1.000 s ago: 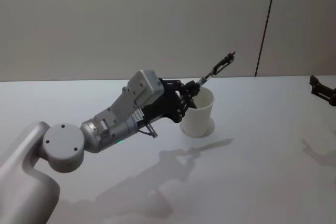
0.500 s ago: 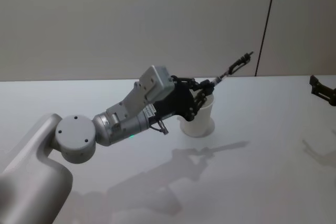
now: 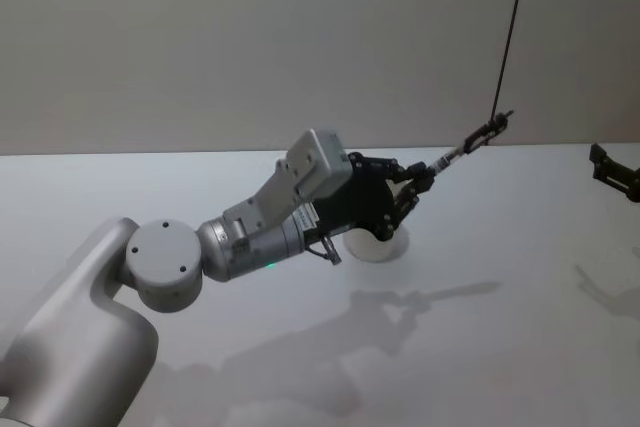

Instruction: Place the pen into the pen holder.

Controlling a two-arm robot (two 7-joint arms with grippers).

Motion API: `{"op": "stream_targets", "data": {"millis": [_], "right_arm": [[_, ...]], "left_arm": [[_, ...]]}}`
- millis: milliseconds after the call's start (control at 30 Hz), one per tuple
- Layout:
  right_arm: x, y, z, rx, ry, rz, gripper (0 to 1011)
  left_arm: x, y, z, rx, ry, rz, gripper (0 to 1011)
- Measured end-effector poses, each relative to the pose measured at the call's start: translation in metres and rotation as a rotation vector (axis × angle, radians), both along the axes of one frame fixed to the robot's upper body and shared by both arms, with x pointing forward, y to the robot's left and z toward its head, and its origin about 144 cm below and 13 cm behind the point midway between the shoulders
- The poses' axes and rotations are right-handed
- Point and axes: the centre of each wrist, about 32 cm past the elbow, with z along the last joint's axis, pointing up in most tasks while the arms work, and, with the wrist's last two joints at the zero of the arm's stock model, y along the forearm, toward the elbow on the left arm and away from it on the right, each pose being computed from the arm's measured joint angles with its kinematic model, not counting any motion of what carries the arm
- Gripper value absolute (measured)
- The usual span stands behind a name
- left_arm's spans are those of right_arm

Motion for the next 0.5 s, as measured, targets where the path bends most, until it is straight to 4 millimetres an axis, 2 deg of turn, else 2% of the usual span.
{"op": "stream_targets", "data": {"millis": [500], "right_arm": [[0.000,0.000,0.000,0.000,0.000,0.000,1002]], "left_arm": [[-0.016,-0.010,-0.008,-0.017,0.037,-0.031,132]]}}
